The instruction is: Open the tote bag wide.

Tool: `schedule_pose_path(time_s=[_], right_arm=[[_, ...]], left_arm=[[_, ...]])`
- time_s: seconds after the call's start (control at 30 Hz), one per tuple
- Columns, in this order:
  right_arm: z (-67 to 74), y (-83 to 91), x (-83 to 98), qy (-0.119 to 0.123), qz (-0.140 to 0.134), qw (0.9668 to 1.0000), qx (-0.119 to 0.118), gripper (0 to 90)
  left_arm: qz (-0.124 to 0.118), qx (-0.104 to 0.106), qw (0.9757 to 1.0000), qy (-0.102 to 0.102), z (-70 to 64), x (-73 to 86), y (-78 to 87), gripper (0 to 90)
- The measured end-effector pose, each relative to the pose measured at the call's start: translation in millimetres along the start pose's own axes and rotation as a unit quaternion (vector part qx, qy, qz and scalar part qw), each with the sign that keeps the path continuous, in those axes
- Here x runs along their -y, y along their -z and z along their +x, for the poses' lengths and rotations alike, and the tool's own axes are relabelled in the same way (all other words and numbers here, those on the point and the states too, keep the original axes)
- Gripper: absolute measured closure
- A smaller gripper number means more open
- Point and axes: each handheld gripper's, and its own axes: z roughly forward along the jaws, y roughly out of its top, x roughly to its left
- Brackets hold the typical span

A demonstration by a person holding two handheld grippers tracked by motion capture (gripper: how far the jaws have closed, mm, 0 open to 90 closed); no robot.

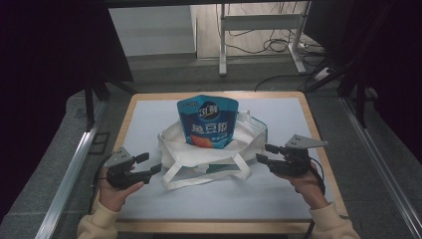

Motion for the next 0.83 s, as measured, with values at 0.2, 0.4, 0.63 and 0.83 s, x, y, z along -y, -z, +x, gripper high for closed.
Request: schedule_pose_path(time_s=[0.2,0.4,0.63,0.83], right_arm=[[-6.3,6.5,17.9,-0.016,0.014,0.9997,0.007,42.9],[-11.2,1.3,31.8,-0.023,0.036,0.9990,0.015,41.2],[-10.8,-2.5,33.2,-0.020,0.039,0.9988,0.021,40.1],[-11.0,0.3,33.2,-0.019,0.032,0.9990,0.024,38.2]], left_arm=[[0.012,-0.010,0.9999,-0.005,2.4,9.9,-0.4,30.6],[0.021,-0.012,0.9997,0.001,5.6,14.4,-4.3,30.4],[0.021,-0.015,0.9997,0.001,5.1,14.7,-4.8,30.4],[0.018,-0.018,0.9997,0.004,6.6,13.9,-3.4,30.2]])
